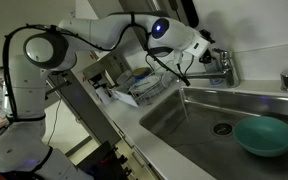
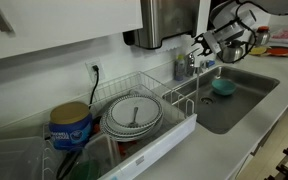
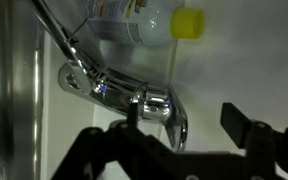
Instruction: Open the faucet
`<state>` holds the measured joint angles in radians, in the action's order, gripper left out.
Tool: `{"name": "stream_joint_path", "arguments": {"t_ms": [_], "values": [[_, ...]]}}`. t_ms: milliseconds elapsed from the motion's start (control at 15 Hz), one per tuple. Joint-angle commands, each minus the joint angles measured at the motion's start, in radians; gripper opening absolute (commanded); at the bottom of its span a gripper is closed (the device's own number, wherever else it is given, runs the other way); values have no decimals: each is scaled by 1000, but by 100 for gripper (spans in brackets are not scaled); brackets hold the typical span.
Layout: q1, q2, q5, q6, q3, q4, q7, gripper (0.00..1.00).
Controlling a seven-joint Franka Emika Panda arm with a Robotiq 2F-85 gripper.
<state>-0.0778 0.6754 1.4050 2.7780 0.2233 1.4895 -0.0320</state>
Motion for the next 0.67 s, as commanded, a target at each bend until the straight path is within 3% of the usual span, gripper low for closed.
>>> {"name": "stream_joint_path", "arguments": {"t_ms": [0, 400, 467, 600], "values": [[15, -197, 4, -22, 0, 195, -56, 100], [3, -185, 59, 3, -18, 183, -92, 100], [0, 9, 0, 0, 0, 0, -1, 100], [0, 9, 0, 0, 0, 0, -1, 100]]}}
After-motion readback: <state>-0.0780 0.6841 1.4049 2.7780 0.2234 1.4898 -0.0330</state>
